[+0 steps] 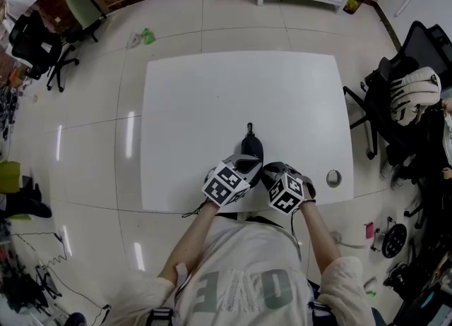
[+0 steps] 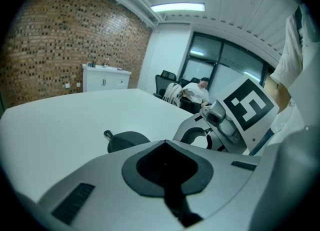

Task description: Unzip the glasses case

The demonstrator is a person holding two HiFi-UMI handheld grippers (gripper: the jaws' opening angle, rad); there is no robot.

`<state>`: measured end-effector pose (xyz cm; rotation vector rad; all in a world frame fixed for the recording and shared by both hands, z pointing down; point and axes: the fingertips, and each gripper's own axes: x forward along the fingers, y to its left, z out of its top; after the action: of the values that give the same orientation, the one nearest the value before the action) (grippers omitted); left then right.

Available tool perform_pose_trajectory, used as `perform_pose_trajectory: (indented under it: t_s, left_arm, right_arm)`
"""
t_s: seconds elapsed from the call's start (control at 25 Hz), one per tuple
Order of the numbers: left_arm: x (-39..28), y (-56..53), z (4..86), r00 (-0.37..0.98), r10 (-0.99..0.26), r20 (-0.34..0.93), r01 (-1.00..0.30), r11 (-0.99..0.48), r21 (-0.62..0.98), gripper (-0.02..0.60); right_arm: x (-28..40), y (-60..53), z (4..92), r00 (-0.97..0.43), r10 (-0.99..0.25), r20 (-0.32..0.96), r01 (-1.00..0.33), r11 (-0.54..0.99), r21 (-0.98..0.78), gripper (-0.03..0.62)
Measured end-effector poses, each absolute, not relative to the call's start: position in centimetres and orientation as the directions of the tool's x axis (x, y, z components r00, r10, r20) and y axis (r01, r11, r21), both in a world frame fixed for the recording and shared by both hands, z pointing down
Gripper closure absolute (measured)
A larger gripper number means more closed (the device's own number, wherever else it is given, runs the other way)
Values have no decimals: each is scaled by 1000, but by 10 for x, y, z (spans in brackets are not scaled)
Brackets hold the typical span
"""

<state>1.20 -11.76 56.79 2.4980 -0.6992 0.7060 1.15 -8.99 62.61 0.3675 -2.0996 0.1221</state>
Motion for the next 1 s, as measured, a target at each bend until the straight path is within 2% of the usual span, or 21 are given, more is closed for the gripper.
perform_pose_trajectory:
  t_s: [0.12,0.16,0.32,0.4,0.64,0.84,0.92,1.0]
  left_arm:
    - [13,-118,568,740,-348,575,-577,-769,276,578]
    - [13,-118,568,739,-349,576,-578,-768,276,578]
    - [14,-118,569,737,-349,579,-580,-765,278,578]
    - [14,-119,569,739,-349,576,-580,-764,281,578]
    - [14,-118,570,730,-348,588,-579,-772,262,578]
    - [21,-116,569,722,-319,614,-546,-808,221,578]
    - [22,-116,569,726,-320,609,-543,-810,222,578]
    - [21,-117,569,729,-325,603,-552,-800,235,578]
  right_arm:
    - [12,-89,625,-486,-297,822,-382,918,106,536]
    - [12,-88,625,-480,-328,814,-409,904,123,563]
    - [18,-92,624,-445,-428,787,-541,829,145,565]
    - [22,-97,625,-419,-468,778,-575,800,172,595]
    - [22,-98,625,-400,-467,789,-480,840,253,595]
    - [38,-136,608,-376,-521,766,-510,807,298,597]
    - [39,-145,599,-430,-453,781,-451,857,249,597]
    - [34,-131,597,-501,-331,800,-341,925,169,596]
